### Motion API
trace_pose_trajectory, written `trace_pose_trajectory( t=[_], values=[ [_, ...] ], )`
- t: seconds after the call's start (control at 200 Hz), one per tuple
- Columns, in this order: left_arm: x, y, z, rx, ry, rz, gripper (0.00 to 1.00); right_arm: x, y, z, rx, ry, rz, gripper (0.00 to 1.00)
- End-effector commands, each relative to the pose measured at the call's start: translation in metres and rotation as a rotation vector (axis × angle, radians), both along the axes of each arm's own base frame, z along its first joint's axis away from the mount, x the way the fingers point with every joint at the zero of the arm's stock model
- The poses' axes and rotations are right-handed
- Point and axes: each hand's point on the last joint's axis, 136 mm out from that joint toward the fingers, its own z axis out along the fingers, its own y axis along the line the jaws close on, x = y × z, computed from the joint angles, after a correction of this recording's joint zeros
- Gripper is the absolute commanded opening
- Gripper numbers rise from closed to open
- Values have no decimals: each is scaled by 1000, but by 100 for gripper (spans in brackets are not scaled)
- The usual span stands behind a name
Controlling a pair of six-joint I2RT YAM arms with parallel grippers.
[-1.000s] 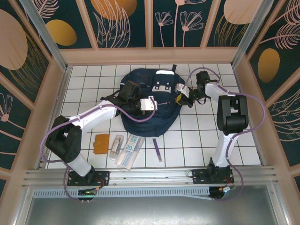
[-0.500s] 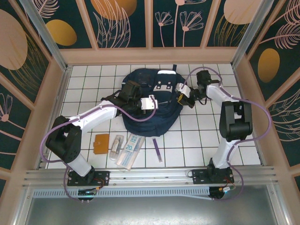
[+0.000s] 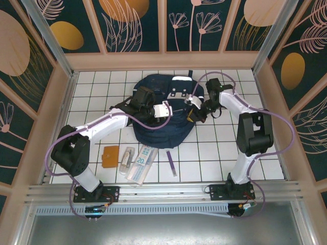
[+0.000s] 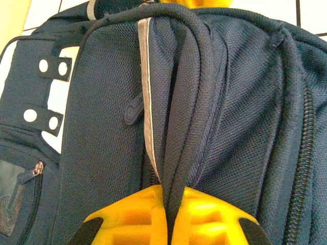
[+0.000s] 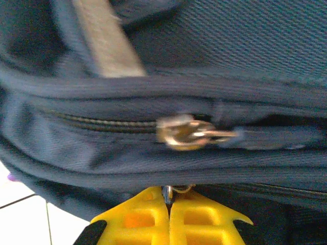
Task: Pack books, pencil case, and school supplies into a backpack
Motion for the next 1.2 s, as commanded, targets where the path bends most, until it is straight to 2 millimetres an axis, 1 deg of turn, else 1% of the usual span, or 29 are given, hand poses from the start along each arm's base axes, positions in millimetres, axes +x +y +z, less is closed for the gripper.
trace_pose_trajectory(
  t=[0.0, 0.14, 0.22, 0.295, 0.36, 0.4, 0.47, 0.48, 0.49, 0.535, 0.596, 0.651, 0.701, 0.751, 0.776, 0.801, 0.836, 0.881, 0.891, 0.941, 0.981, 1.011, 1.071, 1.086, 1.131, 1.196],
  values=[
    [25, -18, 35, -104, -108, 3, 0, -49, 28, 49, 198, 92, 71, 0],
    [26, -20, 35, -110, -107, 1, 0, -68, 29, 60, 246, 82, 81, 0],
    [29, -21, 36, -116, -108, 16, 0, -72, 29, 61, 256, 74, 52, 0],
    [30, -22, 35, -122, -99, 20, 0, -75, 33, 59, 278, 93, 30, 0],
    [30, -25, 36, -138, -85, 17, 0, -78, 42, 56, 297, 134, 11, 0],
    [28, -27, 39, -155, -78, 12, 0, -77, 50, 55, 309, 150, -6, 0],
    [27, -32, 45, -193, -64, 9, 0, -81, 68, 53, 335, 170, -6, 0],
    [29, -33, 36, -186, -46, 12, 0, -82, 71, 53, 339, 173, -7, 0],
    [29, -34, 33, -187, -39, 8, 0, -83, 73, 53, 342, 176, -8, 0],
    [29, -37, 32, -203, -27, 3, 0, -88, 83, 52, 356, 191, -1, 0],
    [27, -41, 32, -221, -15, -8, 0, -83, 95, 51, 374, 188, -50, 0],
    [27, -43, 32, -236, -9, -9, 0, -79, 102, 50, 394, 185, -95, 0],
    [27, -44, 32, -245, -3, -9, 0, -70, 106, 48, 403, 177, -176, 0],
    [26, -45, 32, -256, 3, -9, 0, -68, 112, 50, 434, 167, -203, 0],
    [26, -46, 32, -259, 4, -9, 0, -64, 111, 51, 445, 157, -230, 1],
    [26, -46, 32, -262, 9, -7, 0, -70, 118, 53, 455, 148, -220, 2],
    [27, -46, 32, -267, 13, -1, 0, -77, 121, 55, 467, 123, -197, 5],
    [28, -45, 33, -272, 15, 11, 0, -83, 120, 61, 482, 59, -174, 8],
    [28, -45, 33, -273, 16, 12, 0, -84, 119, 60, 480, 49, -172, 8],
    [28, -44, 33, -282, 18, 25, 0, -90, 113, 68, 495, -54, -135, 10],
    [26, -43, 32, -287, 18, 25, 0, -98, 107, 74, 491, -153, -84, 19],
    [23, -42, 32, -289, 18, 17, 0, -102, 101, 75, 474, -236, -44, 23],
    [19, -38, 29, -288, 16, 14, 0, -111, 89, 76, 427, -385, 39, 25],
    [19, -38, 27, -286, 19, 14, 0, -112, 86, 76, 414, -415, 57, 27],
    [16, -35, 21, -278, 31, 7, 0, -114, 78, 77, 383, -487, 103, 27],
    [14, -34, 19, -277, 46, -4, 0, -119, 68, 80, 349, -569, 189, 28]
  ],
)
